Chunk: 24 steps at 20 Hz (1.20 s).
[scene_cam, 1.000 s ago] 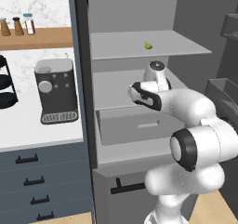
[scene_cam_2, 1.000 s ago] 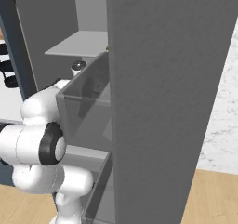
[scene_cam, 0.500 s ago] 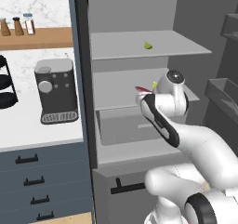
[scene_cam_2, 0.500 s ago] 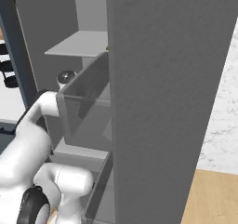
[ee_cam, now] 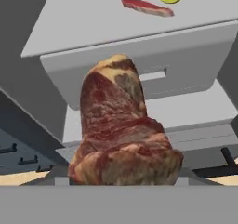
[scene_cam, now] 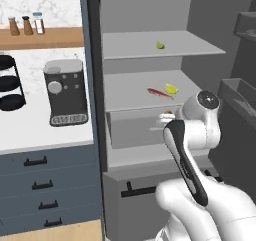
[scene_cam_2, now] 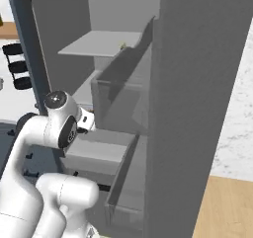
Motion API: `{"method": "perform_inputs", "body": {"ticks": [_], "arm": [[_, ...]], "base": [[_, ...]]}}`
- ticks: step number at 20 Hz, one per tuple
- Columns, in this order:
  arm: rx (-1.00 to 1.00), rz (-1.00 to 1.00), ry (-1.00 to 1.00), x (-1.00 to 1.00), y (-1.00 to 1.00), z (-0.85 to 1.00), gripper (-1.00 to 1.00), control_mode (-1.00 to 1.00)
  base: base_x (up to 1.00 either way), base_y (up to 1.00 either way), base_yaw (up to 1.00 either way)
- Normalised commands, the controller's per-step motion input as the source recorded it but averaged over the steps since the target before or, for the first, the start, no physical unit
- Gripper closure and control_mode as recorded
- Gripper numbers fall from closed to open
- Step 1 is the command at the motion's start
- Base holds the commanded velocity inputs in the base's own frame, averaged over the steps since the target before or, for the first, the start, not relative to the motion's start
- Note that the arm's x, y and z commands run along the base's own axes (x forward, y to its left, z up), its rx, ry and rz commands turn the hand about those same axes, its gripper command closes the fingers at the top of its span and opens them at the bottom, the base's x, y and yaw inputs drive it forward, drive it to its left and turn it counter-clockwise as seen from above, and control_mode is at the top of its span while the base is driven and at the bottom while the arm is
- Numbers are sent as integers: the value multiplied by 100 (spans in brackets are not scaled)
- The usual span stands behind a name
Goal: Place one lemon wedge and one steak in each tupperware on the nearby counter, to pack two identical lunches.
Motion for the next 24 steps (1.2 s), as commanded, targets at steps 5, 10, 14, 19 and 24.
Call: {"method": "perform_inputs", "body": {"ticks": [5,10,14,19,24], "arm": [[0,0,0,0,0,0,100,100],[0,0,0,0,0,0,100,100],[0,0,0,0,0,0,100,100],[0,0,0,0,0,0,100,100],[0,0,0,0,0,0,100,100]], "base": [[-81,92,25],[1,100,19],[61,100,10],[99,100,1],[100,100,0]]}}
